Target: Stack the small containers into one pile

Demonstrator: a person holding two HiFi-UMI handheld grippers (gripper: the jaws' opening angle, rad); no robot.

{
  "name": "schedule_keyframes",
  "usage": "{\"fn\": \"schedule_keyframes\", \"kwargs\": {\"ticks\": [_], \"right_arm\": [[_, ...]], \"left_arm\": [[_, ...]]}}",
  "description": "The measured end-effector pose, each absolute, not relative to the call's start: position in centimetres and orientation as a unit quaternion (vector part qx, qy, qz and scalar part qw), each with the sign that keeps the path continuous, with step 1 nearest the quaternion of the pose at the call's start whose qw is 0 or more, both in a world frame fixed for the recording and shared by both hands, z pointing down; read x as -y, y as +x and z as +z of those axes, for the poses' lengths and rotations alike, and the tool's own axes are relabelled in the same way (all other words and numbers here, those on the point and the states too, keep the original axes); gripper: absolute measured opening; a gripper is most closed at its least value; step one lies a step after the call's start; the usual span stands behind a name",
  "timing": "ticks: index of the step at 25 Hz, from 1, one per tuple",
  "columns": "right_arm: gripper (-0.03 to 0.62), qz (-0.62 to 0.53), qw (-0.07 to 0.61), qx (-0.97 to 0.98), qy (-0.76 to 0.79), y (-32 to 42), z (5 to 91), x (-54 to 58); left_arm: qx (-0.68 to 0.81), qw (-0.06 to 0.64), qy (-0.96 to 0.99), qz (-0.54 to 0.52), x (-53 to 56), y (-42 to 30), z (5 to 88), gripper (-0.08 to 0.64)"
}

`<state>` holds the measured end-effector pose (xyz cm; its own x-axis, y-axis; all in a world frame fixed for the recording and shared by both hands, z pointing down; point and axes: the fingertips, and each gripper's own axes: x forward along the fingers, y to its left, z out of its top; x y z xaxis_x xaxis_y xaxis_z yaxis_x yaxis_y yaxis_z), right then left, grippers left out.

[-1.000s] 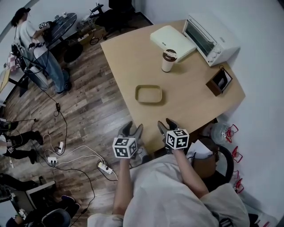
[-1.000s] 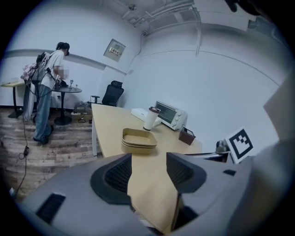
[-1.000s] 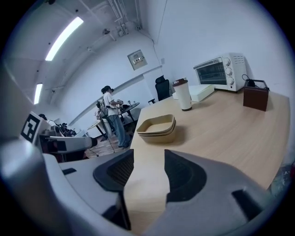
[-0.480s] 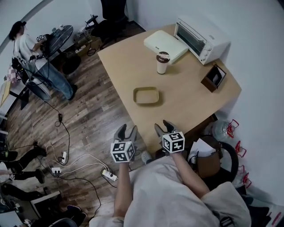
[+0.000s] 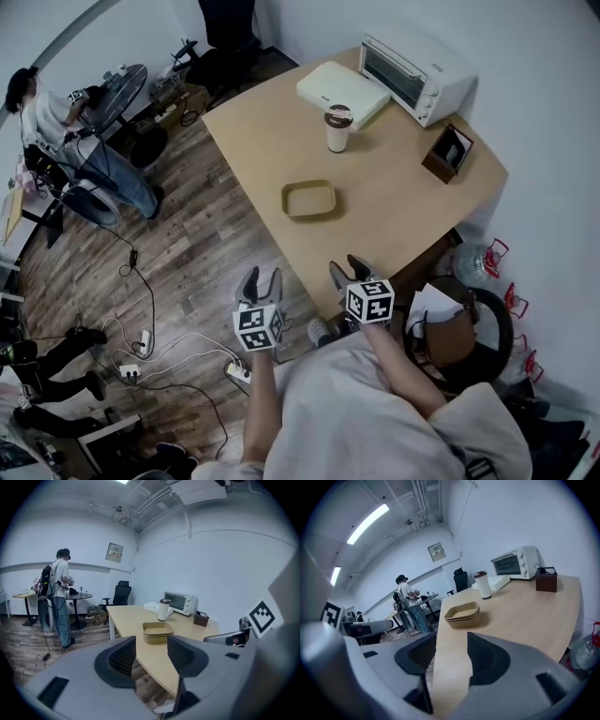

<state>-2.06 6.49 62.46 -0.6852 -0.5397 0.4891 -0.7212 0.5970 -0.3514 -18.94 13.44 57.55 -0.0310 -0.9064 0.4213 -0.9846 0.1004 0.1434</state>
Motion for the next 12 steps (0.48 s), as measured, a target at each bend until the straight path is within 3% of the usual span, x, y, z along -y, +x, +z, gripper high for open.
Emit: {"fn": "schedule_keyframes", "kwargs": {"ticks": [8, 11, 12], "right_arm": [[0.212, 0.261, 0.162, 0.878, 0.367, -1.3, 62.4, -7.4], [0.212, 0.259, 0.164, 0.881, 0.361, -1.2, 62.6, -7.8], [0.212, 0.257, 0.166, 0.881, 0.359, -1.2, 62.8, -7.9]], "left_arm": [[0.703, 0.21, 0.677, 0.068, -13.4, -18.3, 57.3, 0.182], [0.698, 0.203, 0.684, 0.048, -13.3, -17.8, 56.6, 0.124], [0.699, 0.201, 0.685, 0.04, -13.3, -17.8, 56.3, 0.071]]}}
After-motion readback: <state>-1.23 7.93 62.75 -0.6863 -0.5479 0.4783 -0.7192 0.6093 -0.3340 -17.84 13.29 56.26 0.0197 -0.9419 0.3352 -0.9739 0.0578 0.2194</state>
